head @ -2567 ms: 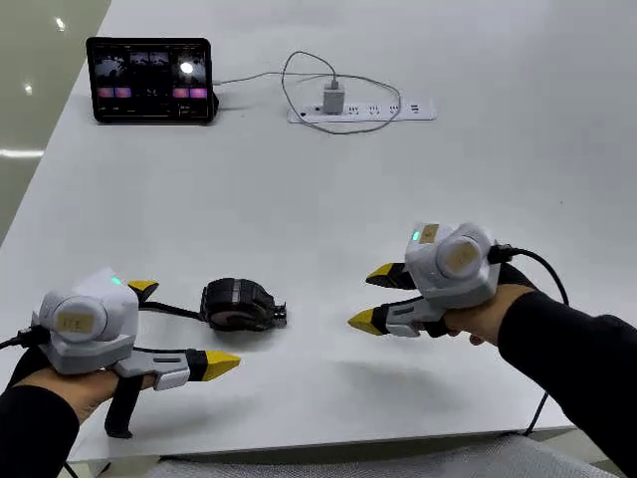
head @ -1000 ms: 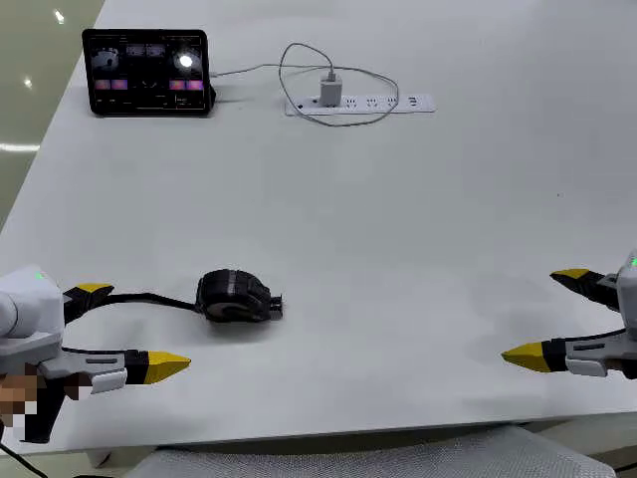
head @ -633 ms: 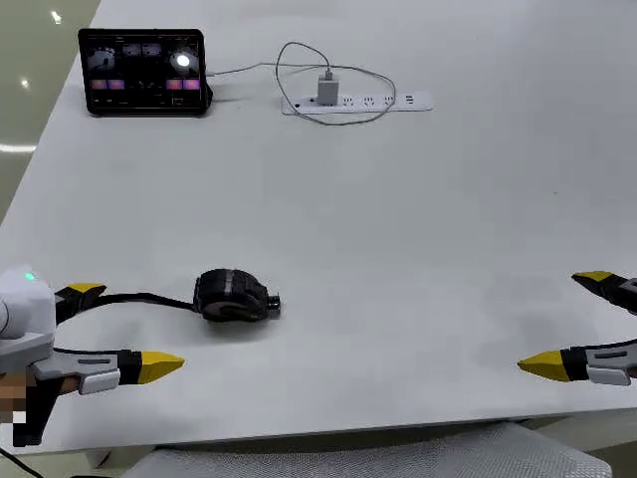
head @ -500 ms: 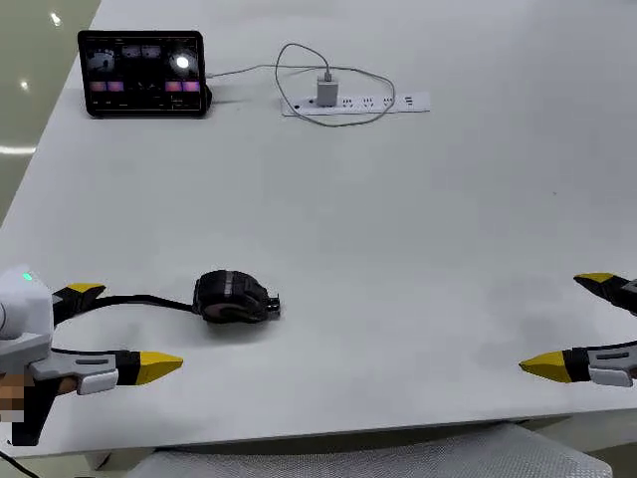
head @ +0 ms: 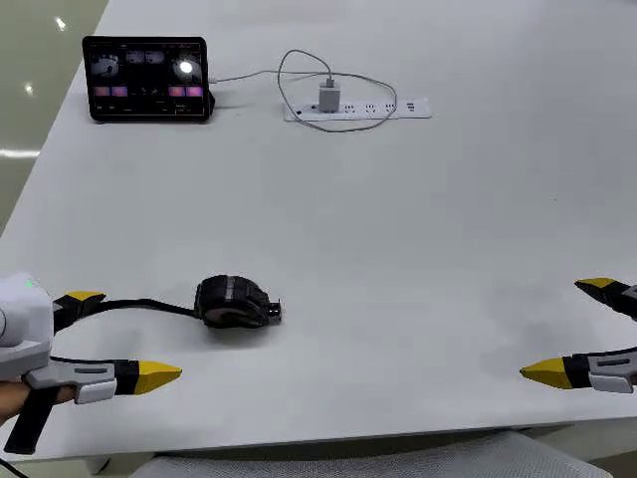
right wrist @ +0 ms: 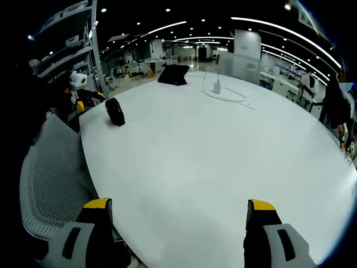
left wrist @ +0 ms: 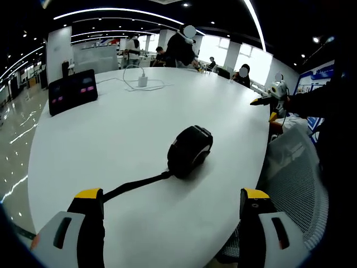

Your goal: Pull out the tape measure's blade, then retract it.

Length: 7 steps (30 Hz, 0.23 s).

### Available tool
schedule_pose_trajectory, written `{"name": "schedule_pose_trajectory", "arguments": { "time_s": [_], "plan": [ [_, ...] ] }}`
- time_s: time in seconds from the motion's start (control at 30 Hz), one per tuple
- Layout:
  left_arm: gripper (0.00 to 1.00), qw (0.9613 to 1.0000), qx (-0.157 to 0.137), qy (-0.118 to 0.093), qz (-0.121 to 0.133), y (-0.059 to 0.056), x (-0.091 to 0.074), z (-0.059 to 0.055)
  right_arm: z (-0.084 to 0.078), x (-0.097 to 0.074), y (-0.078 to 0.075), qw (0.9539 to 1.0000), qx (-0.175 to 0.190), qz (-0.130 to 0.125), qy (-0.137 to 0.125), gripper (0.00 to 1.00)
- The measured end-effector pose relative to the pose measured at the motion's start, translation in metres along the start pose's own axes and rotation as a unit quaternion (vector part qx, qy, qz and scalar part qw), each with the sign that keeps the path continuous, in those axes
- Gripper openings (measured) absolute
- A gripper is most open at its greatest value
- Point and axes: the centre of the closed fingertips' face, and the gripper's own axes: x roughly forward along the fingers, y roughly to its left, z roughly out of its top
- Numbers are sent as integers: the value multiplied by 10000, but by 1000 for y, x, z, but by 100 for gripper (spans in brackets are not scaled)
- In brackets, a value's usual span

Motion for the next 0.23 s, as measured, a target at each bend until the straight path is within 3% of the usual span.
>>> {"name": "schedule_pose_trajectory", "arguments": {
  "time_s": [0.23],
  "plan": [
    [99, 10000, 22, 16, -3, 2, -1, 1, 3, -1, 0, 10000, 2, 12, -20, 99]
  ]
}}
